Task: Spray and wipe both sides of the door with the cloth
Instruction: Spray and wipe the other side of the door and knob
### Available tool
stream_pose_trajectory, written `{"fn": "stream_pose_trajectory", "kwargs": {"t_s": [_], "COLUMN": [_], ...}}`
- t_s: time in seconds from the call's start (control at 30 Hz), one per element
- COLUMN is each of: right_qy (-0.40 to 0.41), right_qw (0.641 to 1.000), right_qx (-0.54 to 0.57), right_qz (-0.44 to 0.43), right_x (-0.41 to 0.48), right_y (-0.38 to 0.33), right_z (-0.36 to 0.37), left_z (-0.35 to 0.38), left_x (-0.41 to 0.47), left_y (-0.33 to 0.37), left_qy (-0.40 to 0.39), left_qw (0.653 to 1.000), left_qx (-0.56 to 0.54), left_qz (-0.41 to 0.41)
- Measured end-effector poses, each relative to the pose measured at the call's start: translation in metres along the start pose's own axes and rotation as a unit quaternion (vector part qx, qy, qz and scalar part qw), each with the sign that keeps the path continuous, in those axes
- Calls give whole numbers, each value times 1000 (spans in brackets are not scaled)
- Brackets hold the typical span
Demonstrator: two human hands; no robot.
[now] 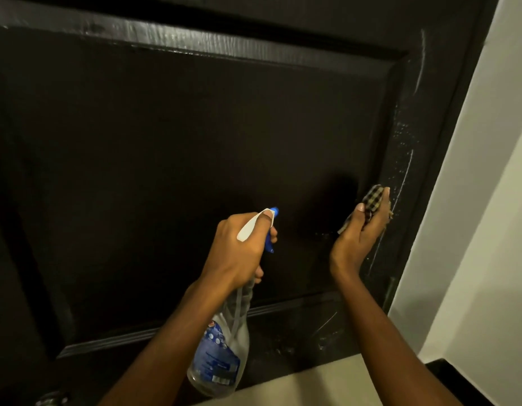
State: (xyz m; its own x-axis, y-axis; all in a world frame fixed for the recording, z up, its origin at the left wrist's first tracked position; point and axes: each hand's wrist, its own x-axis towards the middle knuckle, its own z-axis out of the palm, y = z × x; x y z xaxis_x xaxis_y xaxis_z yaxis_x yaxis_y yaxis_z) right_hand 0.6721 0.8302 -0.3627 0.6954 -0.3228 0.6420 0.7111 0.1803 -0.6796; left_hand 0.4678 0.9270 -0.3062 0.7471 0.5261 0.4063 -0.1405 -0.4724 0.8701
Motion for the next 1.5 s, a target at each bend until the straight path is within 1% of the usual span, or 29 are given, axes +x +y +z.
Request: {"fn": "stream_pose_trajectory", "kwargs": {"t_s": [0.13,0.4,0.53,0.63,0.73,0.83,0.9,0.97,1.0,1.03,1.07,1.1,1.17,1.23,1.37,1.43,1.47,1.5], "right_qy": [23,12,18,25,6,-31,-75,-109,-112,-106,-92,-72,-21,15,10,24,31,31], "right_qw": [999,992,986,983,977,966,953,923,907,900,903,915,950,968,979,980,980,981], "right_qx": [21,0,-15,-26,-37,-57,-90,-168,-203,-222,-227,-222,-209,-210,-206,-183,-172,-168], "right_qz": [-9,-126,-163,-179,-208,-252,-279,-328,-351,-360,-353,-328,-231,-136,-2,72,96,93], "right_x": [35,108,144,173,201,232,252,241,238,236,233,228,212,186,137,147,160,174], "right_y": [-20,-46,-57,-63,-72,-87,-103,-121,-122,-119,-112,-104,-84,-62,-33,-49,-65,-84], "right_z": [-11,-26,-33,-32,-21,6,34,73,82,85,84,82,72,58,31,40,50,60], "left_z": [27,83,97,102,103,95,89,55,48,44,40,38,36,36,40,39,38,37], "left_x": [22,71,100,119,132,134,132,133,135,135,136,135,135,132,125,124,123,123], "left_y": [30,103,139,157,164,169,175,172,171,171,171,169,165,158,146,142,141,141], "left_qy": [-26,-78,-79,-85,-78,-39,-20,-15,-16,-17,-22,-26,-28,-26,-28,-26,-25,-23], "left_qw": [999,994,992,994,996,996,995,993,993,994,994,994,995,996,998,998,998,998], "left_qx": [-25,-67,-90,-61,-37,-57,-66,-81,-80,-79,-78,-77,-74,-63,-38,-36,-34,-32], "left_qz": [27,46,46,30,31,52,71,80,80,79,77,75,64,55,51,52,52,51]}}
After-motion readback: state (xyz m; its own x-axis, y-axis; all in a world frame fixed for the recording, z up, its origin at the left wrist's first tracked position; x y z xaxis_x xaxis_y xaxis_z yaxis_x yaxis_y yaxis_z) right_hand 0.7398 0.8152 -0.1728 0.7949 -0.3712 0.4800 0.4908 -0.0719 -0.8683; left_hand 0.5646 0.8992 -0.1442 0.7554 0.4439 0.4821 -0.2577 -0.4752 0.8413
